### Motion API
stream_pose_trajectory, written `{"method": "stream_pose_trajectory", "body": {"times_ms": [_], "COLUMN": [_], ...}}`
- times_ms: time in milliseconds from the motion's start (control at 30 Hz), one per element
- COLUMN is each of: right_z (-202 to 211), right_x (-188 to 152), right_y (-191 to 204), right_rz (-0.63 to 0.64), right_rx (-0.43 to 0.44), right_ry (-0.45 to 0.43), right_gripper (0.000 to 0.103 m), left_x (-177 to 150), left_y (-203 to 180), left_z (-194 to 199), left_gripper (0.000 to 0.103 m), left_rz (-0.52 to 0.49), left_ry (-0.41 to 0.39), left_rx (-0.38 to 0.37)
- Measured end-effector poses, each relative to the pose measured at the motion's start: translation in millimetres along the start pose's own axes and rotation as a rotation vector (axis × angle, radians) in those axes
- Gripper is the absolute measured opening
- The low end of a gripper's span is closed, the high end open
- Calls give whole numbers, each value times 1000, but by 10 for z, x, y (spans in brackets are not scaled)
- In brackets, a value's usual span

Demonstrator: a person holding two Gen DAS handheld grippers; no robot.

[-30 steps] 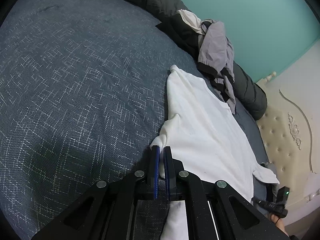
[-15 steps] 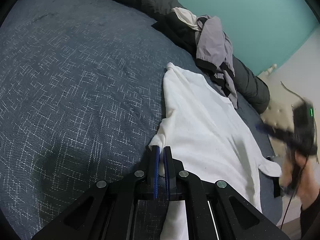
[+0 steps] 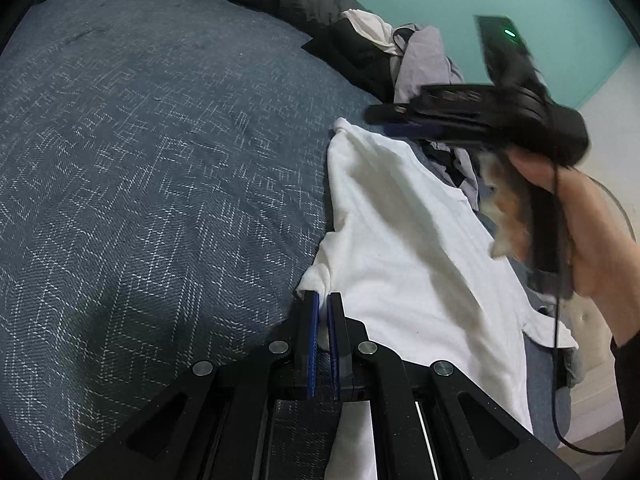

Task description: Fold clothes

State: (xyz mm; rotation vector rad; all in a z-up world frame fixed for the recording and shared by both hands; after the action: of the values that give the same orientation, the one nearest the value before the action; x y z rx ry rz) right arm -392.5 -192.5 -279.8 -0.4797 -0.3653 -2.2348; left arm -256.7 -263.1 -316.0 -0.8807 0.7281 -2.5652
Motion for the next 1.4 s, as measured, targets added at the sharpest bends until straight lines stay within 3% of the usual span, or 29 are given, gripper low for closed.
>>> {"method": "stream_pose_trajectory", "body": {"times_ms": [233,267,300,333,667,767,967,1033,1067,1100,1167,1233,1267,1400], "right_z": [-300,-323,-334,-345,-233,-213,-128,-153,-209,-259,-311,-355,-377,-355], "right_x": [99,105,110,113,178,172,238,266,285,284,242,213,204,213], "right_y": [87,89,86,81,-341,-474,-378,-356,-347,-329,-278,-260,-261,-326], "right_rz": [45,52,56,58,-148,-222,-175,-159,-143,-130,-110,-104,-108,-135], "right_rx": [-79,-87,-90,-85,-15,24,53,61,50,45,51,62,61,43], "right_ry": [42,41,37,33,-76,-91,-94,-80,-61,-43,-16,-11,-11,-52], "right_gripper": [35,31,13,5,0,0,1,13,29,34,33,18,5,2], "left_x": [-30,-35,-40,-46,-58,-63,-69,-46,-34,-34,-38,-40,-39,-22], "left_y": [-5,1,7,12,52,60,84,6,-37,-46,-51,-53,-57,-39], "left_z": [-1,-8,-15,-21,-8,-6,0,-85,-131,-138,-139,-136,-137,-103], "left_gripper": [5,5,5,5,5,5,5,5,5,5,5,5,5,5], "left_rz": [-15,-12,-9,-6,-3,-4,2,0,-1,0,2,3,3,25], "left_ry": [5,7,9,11,17,18,18,21,22,22,20,18,16,-6], "left_rx": [4,3,3,2,-5,-4,-6,-6,-6,-6,-8,-10,-11,-28]}}
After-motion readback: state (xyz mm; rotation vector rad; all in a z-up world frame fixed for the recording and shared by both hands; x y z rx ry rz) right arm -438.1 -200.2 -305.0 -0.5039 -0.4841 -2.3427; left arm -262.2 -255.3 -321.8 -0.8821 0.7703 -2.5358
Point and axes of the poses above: each gripper's, at about its wrist camera, not at the fingertips, and z roughly against the way its jaws point, y to its left, x to its top, the point moved 2 cm from there along -z, roughly the way its jaws point, and after that the axes turned 2 degrees about z, right-handed, at the moved point
